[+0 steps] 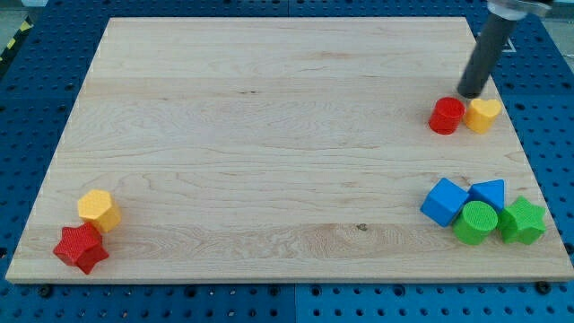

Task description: Push the yellow heart into the red circle

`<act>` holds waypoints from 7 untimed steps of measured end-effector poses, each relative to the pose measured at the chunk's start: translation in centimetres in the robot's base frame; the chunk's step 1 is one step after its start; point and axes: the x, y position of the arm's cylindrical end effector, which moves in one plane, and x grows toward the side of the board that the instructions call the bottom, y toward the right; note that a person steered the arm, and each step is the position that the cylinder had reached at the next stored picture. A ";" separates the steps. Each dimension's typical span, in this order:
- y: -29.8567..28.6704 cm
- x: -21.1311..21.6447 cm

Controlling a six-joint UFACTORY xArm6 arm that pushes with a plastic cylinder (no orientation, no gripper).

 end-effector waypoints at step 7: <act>1.9 3.6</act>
